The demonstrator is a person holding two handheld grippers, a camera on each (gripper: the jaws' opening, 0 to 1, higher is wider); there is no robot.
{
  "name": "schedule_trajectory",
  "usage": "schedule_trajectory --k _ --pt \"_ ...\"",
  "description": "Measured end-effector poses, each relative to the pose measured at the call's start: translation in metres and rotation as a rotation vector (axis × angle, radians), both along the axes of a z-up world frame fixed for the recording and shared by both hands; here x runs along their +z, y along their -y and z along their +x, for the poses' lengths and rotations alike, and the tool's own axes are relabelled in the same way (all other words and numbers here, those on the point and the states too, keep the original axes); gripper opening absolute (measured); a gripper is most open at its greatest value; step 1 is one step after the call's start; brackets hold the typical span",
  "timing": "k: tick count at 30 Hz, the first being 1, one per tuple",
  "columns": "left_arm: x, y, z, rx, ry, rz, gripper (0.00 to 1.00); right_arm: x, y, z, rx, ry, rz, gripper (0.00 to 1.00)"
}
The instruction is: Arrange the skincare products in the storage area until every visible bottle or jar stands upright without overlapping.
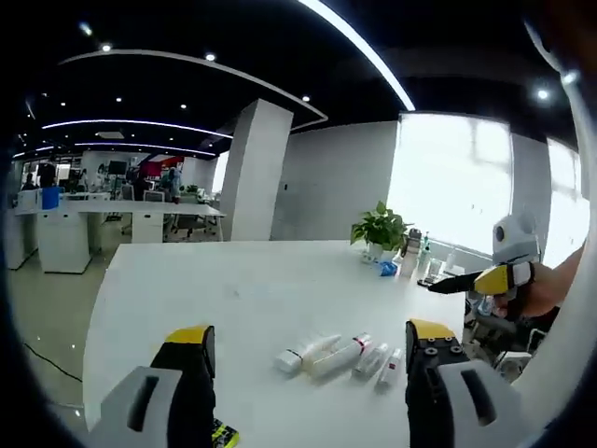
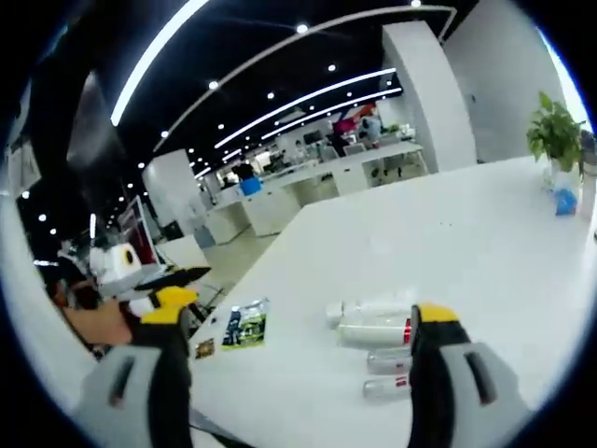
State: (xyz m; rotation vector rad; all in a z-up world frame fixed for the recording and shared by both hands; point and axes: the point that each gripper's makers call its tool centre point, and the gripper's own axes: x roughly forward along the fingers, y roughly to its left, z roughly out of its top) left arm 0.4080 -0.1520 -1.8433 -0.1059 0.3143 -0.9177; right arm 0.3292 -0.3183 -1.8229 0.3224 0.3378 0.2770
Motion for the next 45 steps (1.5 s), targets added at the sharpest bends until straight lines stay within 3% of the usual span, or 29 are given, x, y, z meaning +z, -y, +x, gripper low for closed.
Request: schedule_trajectory --k 7,11,18,22,24,28,30,34,37,41,45 --pt "0.011 0.028 0.009 -0.067 0.009 0.049 0.87 0.008 0.023 0.007 -0.041 0.024 0.000 0.97" --pt "0.017 0.032 0.016 -0.063 0.009 0.060 0.89 0.009 0.031 0.015 -0.045 0.035 0.012 0.97" --pt "0.009 0.037 0.029 -0.063 0.002 0.103 0.86 0.002 0.042 0.018 -0.059 0.038 0.026 0.97" --pt "-0.001 0.046 0.037 -0.084 -0.018 0.136 0.84 0.000 0.047 0.014 -0.060 0.041 0.028 0.97" --pt "-0.013 0.057 0.051 -0.115 -0.027 0.194 0.83 -0.002 0.051 0.013 -0.060 0.038 0.026 0.96" --pt "-0.025 0.076 0.064 -0.172 -0.087 0.213 0.83 -0.007 0.059 0.013 -0.058 0.037 0.033 0.96" --pt "-0.024 0.080 0.068 -0.175 -0.079 0.217 0.83 -0.008 0.060 0.013 -0.055 0.035 0.036 0.96" --pt "-0.034 0.100 0.083 -0.232 -0.051 0.325 0.76 -0.015 0.072 0.010 -0.047 0.043 0.040 0.96" --pt "-0.041 0.110 0.089 -0.252 -0.055 0.358 0.73 -0.019 0.078 0.009 -0.052 0.042 0.059 0.95" --pt "-0.055 0.123 0.094 -0.277 -0.076 0.422 0.62 -0.029 0.092 0.007 -0.066 0.042 0.083 0.95" --pt "-0.078 0.136 0.098 -0.338 -0.113 0.510 0.61 -0.033 0.106 0.004 -0.092 0.040 0.103 0.94"
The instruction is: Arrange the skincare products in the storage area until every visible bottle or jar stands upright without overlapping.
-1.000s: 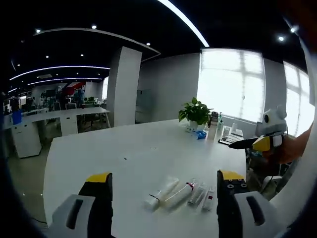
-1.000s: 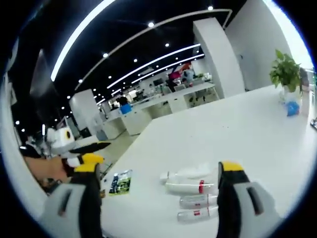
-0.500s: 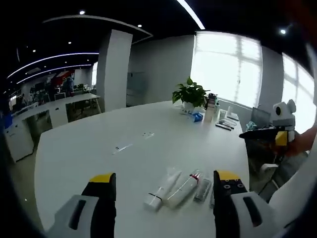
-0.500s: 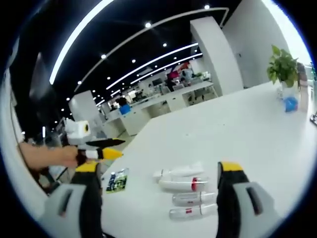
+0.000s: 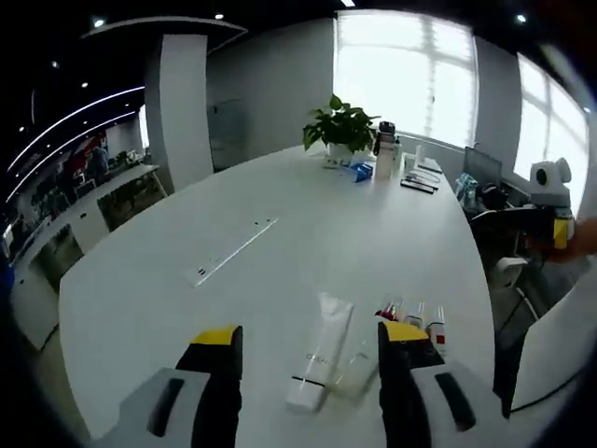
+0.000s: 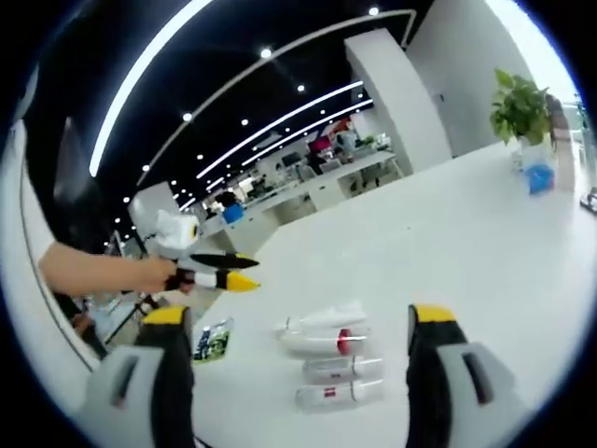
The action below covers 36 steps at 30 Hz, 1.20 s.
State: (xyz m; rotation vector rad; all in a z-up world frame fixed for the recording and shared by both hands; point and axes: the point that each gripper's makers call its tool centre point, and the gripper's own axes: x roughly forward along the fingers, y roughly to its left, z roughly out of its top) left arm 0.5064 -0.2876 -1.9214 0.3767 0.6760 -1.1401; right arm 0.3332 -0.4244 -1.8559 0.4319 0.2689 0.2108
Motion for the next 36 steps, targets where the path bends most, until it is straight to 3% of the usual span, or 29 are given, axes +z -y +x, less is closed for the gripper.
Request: schedule_trajectory --k 2,5,9,17,20,32,36 --pt "-0.012 0.005 0.001 -0.014 -0.041 0.037 0.65 -0.002 0.005 -0.001 0.000 -0.001 0.000 0.94" --pt "-0.023 0.013 0.008 -0.044 -0.024 0.082 0.63 -0.008 0.015 -0.002 0.000 -0.010 -0.007 0.93" --pt "-0.038 0.021 0.012 -0.072 -0.052 0.138 0.62 -0.016 0.032 -0.001 -0.016 -0.027 -0.001 0.92" --pt "-0.067 0.032 0.015 -0.110 -0.103 0.228 0.60 -0.018 0.037 0.007 0.003 -0.038 -0.015 0.92" --pt "-0.078 0.035 0.015 -0.166 -0.073 0.297 0.55 -0.019 0.038 0.012 0.018 -0.041 -0.024 0.92" --pt "-0.104 0.050 0.010 -0.212 -0.128 0.398 0.46 -0.026 0.040 0.028 0.046 -0.057 -0.012 0.91" --pt "-0.109 0.052 0.009 -0.255 -0.096 0.426 0.33 -0.028 0.044 0.031 0.051 -0.062 -0.023 0.91"
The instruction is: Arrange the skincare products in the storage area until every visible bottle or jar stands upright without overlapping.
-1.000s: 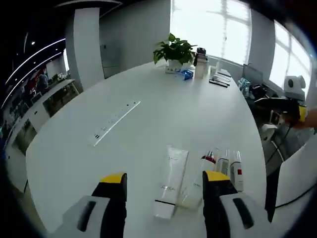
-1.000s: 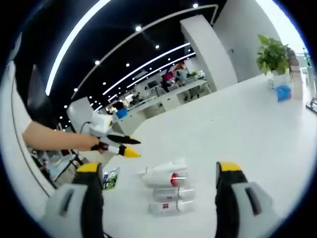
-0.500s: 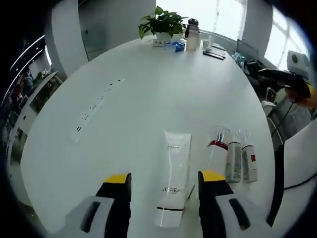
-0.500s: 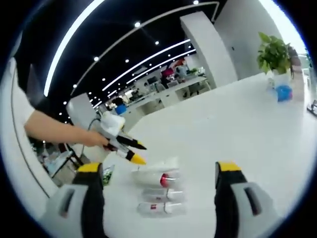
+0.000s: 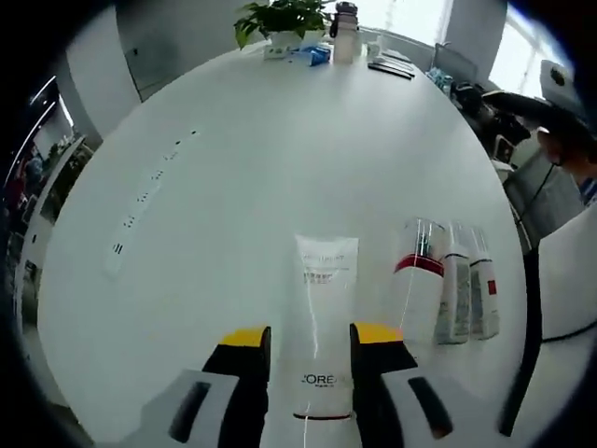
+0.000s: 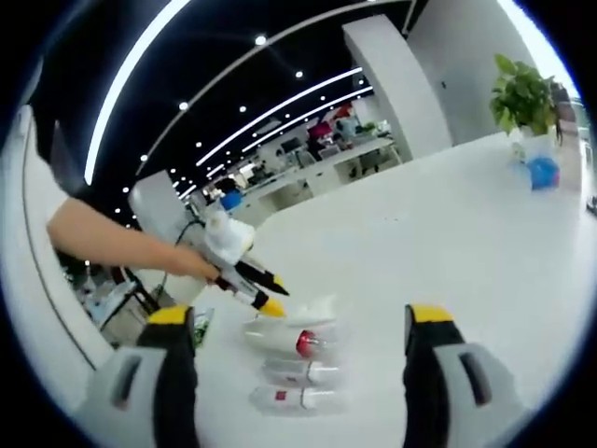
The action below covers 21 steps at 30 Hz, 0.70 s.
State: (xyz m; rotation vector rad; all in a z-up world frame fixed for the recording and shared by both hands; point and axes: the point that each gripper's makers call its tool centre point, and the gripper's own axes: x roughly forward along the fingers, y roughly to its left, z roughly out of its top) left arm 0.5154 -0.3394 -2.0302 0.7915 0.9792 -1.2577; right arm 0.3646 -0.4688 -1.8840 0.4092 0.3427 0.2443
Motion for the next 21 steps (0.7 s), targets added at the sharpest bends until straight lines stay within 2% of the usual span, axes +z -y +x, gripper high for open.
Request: schedule_trajectory --k 5,10,17,21 --pt "-0.011 0.001 -0.005 -0.022 -0.034 0.042 0.35 -0.001 0.008 0.001 -0.023 -0.001 0.007 0.91" --pt "-0.019 0.002 -0.008 -0.070 -0.021 0.087 0.36 -0.005 0.010 -0.001 -0.033 -0.012 0.011 0.91" --pt "-0.025 -0.001 -0.011 -0.096 -0.015 0.104 0.33 -0.007 0.012 -0.001 -0.042 -0.020 0.007 0.90" --pt "-0.027 -0.001 -0.010 -0.085 -0.009 0.094 0.33 -0.008 0.011 -0.004 -0.040 -0.026 0.000 0.90"
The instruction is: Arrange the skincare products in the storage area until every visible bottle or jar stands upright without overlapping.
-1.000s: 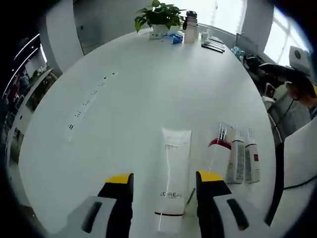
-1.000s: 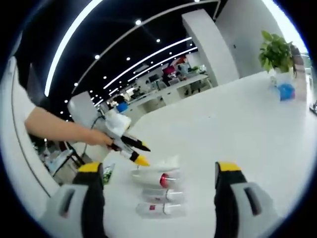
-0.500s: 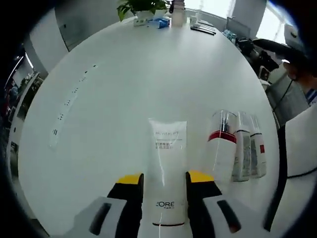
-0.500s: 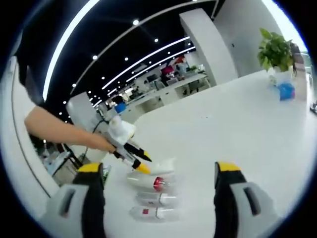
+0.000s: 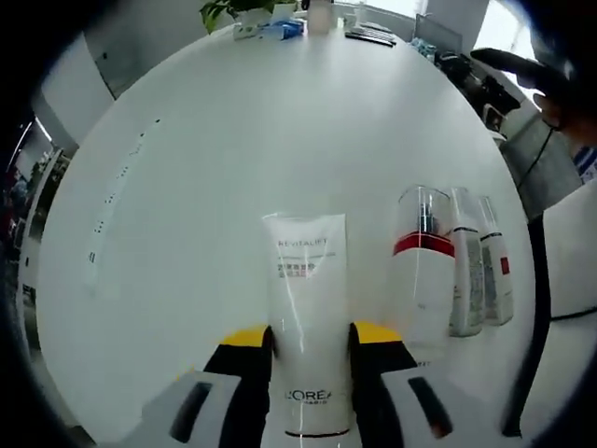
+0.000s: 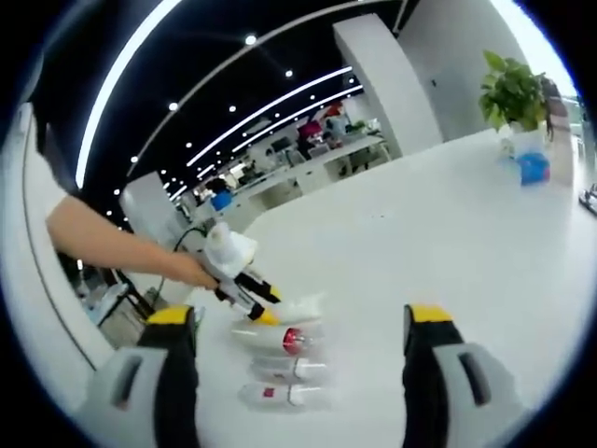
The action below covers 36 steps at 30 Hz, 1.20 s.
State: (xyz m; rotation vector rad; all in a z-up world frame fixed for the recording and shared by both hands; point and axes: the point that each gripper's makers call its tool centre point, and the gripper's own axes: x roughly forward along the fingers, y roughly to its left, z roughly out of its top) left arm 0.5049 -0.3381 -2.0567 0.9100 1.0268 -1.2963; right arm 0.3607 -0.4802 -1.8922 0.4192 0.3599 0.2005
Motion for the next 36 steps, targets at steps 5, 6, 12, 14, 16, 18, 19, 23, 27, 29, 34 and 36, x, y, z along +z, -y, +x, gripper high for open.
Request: schedule_trajectory --k 5,6,12,14,16,18,19,23,27,29,34,36 --pt "0.000 0.000 0.001 -0.017 0.008 -0.006 0.33 -0.004 0.001 -0.005 -0.015 -0.009 0.009 0.90" --pt "0.000 0.000 0.001 0.007 0.004 -0.010 0.32 -0.004 0.001 -0.005 -0.016 -0.010 0.010 0.90" --pt "0.000 0.001 0.001 -0.021 0.010 -0.003 0.31 -0.001 -0.001 -0.006 -0.021 -0.002 0.010 0.90" --pt "0.001 0.001 0.002 -0.011 0.014 -0.012 0.30 0.001 0.001 -0.007 -0.027 0.002 0.010 0.90" --pt "0.001 0.000 0.003 0.004 0.025 -0.017 0.28 0.001 0.004 -0.009 -0.034 0.003 0.004 0.90" --pt "0.002 -0.001 0.004 0.021 0.037 -0.018 0.27 0.002 0.006 -0.011 -0.041 0.004 0.006 0.90" --pt "0.002 -0.003 0.008 0.037 0.055 -0.018 0.26 0.002 0.007 -0.012 -0.046 0.004 0.008 0.90" --pt "0.004 -0.010 0.012 0.063 0.078 -0.021 0.24 0.005 0.008 -0.016 -0.055 0.009 0.003 0.90" --pt "0.011 -0.021 0.018 0.109 0.096 -0.046 0.23 0.006 0.005 -0.019 -0.052 0.013 -0.001 0.90" --pt "0.016 -0.025 0.020 0.145 0.101 -0.068 0.22 0.007 0.002 -0.019 -0.045 0.015 -0.002 0.89" --pt "0.033 -0.032 0.024 0.190 0.127 -0.110 0.22 0.009 -0.009 -0.016 -0.019 0.025 -0.001 0.89" --pt "0.040 -0.036 0.026 0.211 0.140 -0.136 0.22 0.011 -0.016 -0.014 0.002 0.032 0.000 0.89"
